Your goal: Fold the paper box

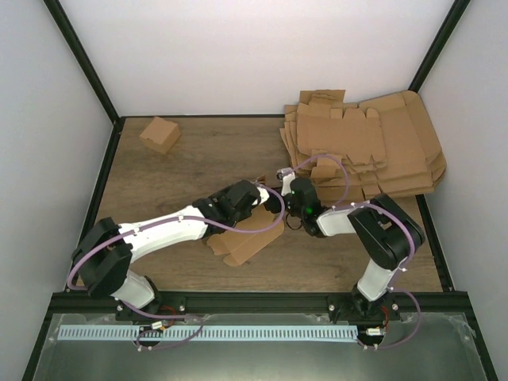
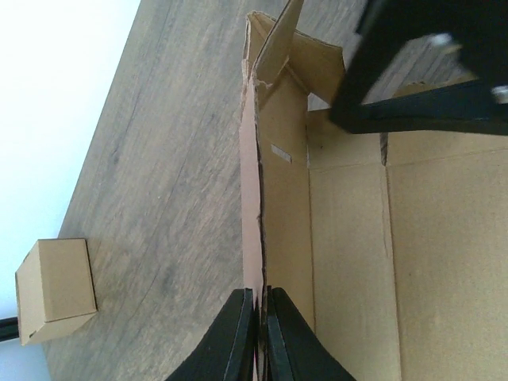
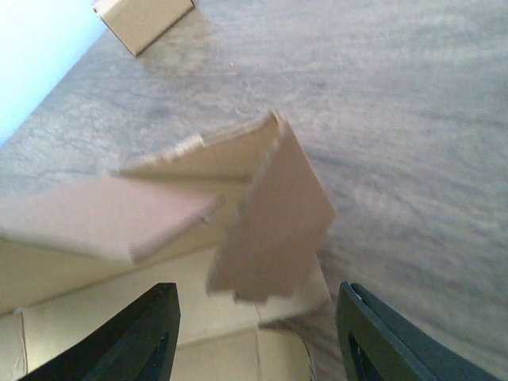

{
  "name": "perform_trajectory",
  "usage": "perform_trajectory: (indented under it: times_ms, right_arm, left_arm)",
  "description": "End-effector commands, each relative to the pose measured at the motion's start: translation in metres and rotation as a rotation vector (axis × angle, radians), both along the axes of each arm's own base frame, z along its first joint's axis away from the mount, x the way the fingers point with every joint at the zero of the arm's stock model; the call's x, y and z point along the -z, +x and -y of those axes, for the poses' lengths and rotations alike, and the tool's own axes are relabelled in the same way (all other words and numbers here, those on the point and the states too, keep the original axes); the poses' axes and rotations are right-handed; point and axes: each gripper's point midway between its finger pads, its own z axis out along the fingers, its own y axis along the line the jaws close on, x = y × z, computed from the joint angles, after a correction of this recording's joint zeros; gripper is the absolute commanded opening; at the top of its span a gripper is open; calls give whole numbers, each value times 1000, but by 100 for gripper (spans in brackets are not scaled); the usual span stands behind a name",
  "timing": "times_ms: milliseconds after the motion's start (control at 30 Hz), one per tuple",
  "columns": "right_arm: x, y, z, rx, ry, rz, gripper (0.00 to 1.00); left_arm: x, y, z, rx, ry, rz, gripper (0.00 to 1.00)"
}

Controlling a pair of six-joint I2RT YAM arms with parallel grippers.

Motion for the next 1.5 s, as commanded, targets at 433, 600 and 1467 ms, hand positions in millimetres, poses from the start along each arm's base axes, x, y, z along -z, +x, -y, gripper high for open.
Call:
perform_trajectory:
  times_ms: [433, 600, 1467]
  right_arm:
    - [-24, 35, -9, 122, -63, 89, 19]
    - [-28, 19, 2, 104, -110, 64, 7]
    - [-54, 1, 46, 138, -313, 6, 30]
  left_arm:
    - [6, 13, -6, -67, 11, -11, 6]
    - [-4, 17, -14, -85, 27, 18, 6]
    - [-16, 2, 0, 15, -6, -12, 6]
